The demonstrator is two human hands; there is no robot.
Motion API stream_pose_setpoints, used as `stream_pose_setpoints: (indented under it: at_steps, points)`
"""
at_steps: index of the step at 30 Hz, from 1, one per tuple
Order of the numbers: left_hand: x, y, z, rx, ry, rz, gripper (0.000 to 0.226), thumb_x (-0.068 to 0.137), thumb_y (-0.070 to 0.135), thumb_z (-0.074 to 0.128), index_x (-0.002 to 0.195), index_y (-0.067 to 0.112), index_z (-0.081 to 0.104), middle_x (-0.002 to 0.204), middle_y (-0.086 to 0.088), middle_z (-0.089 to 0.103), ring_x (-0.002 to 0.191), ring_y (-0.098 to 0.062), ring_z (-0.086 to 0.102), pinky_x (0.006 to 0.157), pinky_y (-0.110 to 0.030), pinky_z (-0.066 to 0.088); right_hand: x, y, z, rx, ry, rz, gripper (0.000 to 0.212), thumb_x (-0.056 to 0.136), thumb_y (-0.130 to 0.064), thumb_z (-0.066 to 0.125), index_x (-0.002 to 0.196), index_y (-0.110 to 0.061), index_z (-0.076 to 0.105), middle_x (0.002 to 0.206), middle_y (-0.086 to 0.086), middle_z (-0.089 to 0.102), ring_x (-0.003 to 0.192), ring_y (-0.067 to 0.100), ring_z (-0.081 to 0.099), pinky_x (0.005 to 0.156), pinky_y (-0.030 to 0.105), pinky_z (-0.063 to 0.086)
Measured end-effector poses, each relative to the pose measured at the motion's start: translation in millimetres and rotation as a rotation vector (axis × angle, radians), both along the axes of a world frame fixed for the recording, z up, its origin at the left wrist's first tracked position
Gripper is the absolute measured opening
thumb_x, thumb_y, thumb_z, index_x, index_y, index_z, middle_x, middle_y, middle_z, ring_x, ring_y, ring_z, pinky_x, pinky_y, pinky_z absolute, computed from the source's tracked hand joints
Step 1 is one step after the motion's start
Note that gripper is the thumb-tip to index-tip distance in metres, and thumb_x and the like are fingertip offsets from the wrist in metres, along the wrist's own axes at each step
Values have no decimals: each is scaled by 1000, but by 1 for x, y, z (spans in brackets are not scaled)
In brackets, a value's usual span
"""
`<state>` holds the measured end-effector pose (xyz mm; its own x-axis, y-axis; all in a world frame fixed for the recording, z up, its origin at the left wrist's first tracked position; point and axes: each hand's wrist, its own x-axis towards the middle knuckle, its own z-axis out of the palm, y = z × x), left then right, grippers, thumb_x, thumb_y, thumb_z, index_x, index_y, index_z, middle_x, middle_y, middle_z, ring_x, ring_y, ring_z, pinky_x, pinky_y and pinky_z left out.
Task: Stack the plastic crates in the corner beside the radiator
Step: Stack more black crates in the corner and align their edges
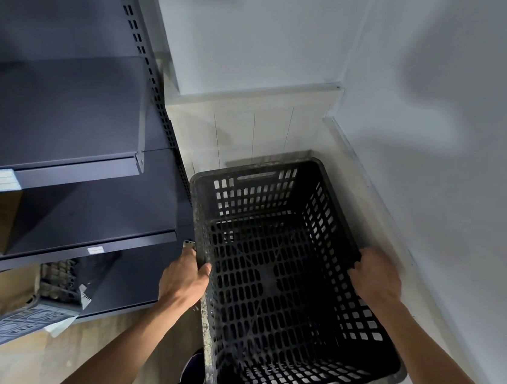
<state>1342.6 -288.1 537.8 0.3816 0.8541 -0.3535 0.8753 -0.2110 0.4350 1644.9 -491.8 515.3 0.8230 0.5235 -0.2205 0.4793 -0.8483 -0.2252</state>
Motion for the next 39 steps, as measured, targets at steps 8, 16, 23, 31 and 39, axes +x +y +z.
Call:
stream_pose_setpoints:
  at_steps: [8, 16, 23, 31, 39]
  points:
    - [3, -3, -3, -25, 18, -7, 25, 97, 38, 56, 102, 16, 46, 86, -1, 65, 76, -23, 67, 65, -33, 52, -2, -3, -2, -61, -8, 11, 12, 86, -16, 68, 92, -9, 62, 93, 7, 62, 82, 25, 63, 69, 36, 57]
    - [4, -3, -7, -22, 44, -14, 27, 95, 41, 57, 100, 17, 47, 88, -3, 68, 77, -24, 69, 71, -39, 58, -5, -3, 3, -61, -11, -4, 22, 86, -14, 67, 107, -8, 65, 99, 7, 64, 86, 26, 65, 74, 36, 58]
    - [9, 7, -1, -146, 97, -21, 25, 97, 37, 55, 105, 15, 45, 80, -1, 68, 62, -19, 70, 59, -31, 57, -11, 2, 12, -103, -12, 6, 20, 87, -13, 64, 106, -8, 62, 108, 11, 62, 94, 28, 63, 75, 37, 56]
    - [13, 7, 5, -209, 156, -68, 53, 101, 34, 50, 142, 5, 32, 81, -2, 68, 51, -10, 69, 42, -17, 40, -22, -5, 10, -169, -56, 73, 42, 94, -22, 62, 128, -5, 46, 127, 15, 52, 113, 30, 56, 79, 40, 58]
    - [8, -16, -10, -37, 169, -48, 44, 101, 26, 45, 135, 2, 31, 84, -7, 68, 66, -23, 68, 58, -38, 58, -32, -15, 6, -146, -46, 114, 57, 90, -19, 67, 136, -6, 36, 131, 14, 46, 117, 28, 52, 82, 38, 57]
